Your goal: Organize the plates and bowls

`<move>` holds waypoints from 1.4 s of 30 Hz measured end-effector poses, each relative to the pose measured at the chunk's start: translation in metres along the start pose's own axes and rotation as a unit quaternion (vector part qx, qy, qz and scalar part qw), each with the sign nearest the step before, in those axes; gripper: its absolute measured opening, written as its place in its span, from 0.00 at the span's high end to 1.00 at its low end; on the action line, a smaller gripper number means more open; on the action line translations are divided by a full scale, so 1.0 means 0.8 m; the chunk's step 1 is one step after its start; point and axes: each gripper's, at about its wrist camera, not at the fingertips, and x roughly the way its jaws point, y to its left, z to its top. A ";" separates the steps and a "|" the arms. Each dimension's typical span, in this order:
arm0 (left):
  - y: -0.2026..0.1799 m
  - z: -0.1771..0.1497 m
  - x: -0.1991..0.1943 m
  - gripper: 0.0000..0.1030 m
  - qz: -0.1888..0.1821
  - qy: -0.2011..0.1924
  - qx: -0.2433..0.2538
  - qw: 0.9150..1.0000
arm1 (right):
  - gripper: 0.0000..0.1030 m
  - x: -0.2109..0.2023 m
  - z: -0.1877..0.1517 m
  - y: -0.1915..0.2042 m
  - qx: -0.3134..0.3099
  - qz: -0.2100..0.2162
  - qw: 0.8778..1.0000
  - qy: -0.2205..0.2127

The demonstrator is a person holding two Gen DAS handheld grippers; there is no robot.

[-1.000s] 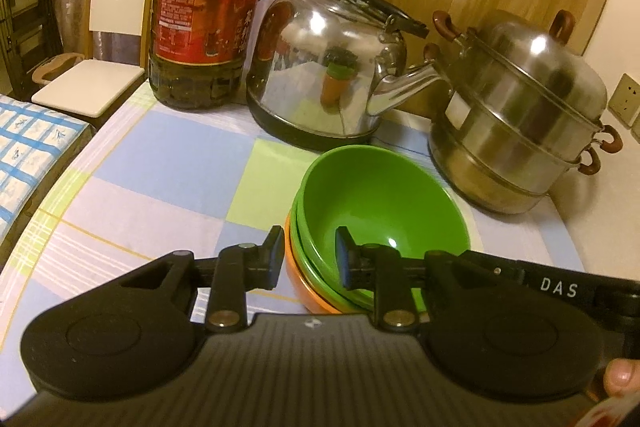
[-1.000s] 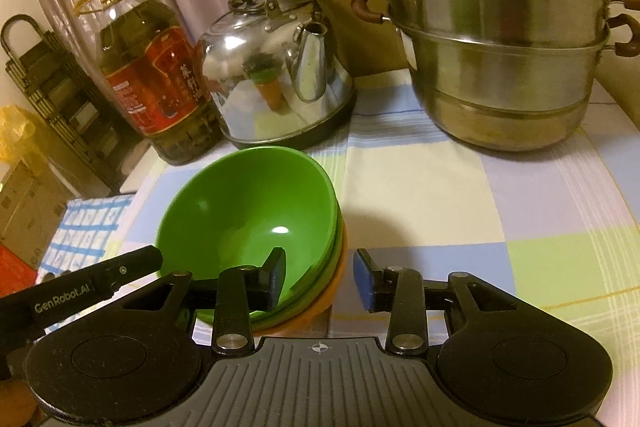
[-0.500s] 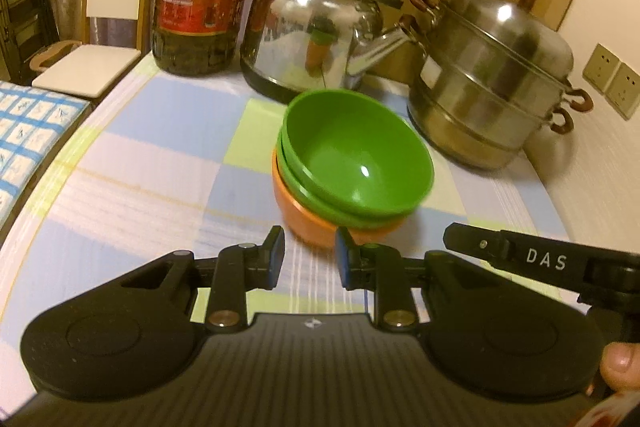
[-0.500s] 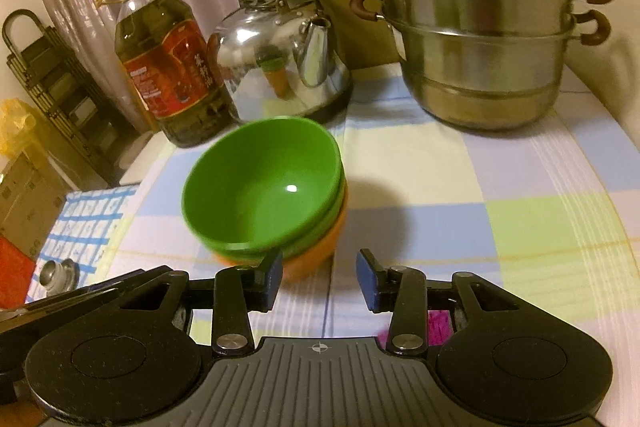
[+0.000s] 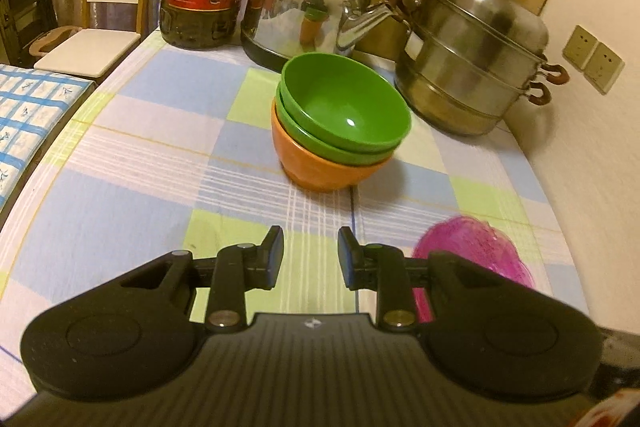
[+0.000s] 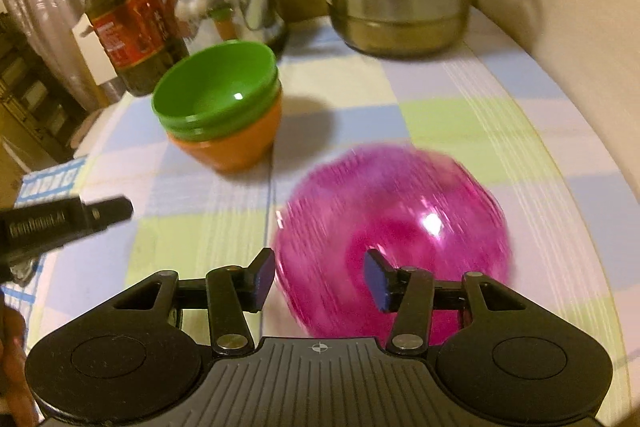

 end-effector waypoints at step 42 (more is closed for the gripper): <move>0.045 0.091 0.052 0.48 -0.033 -0.003 -0.034 0.999 | 0.42 0.029 0.099 -0.002 0.052 0.080 0.995 -0.031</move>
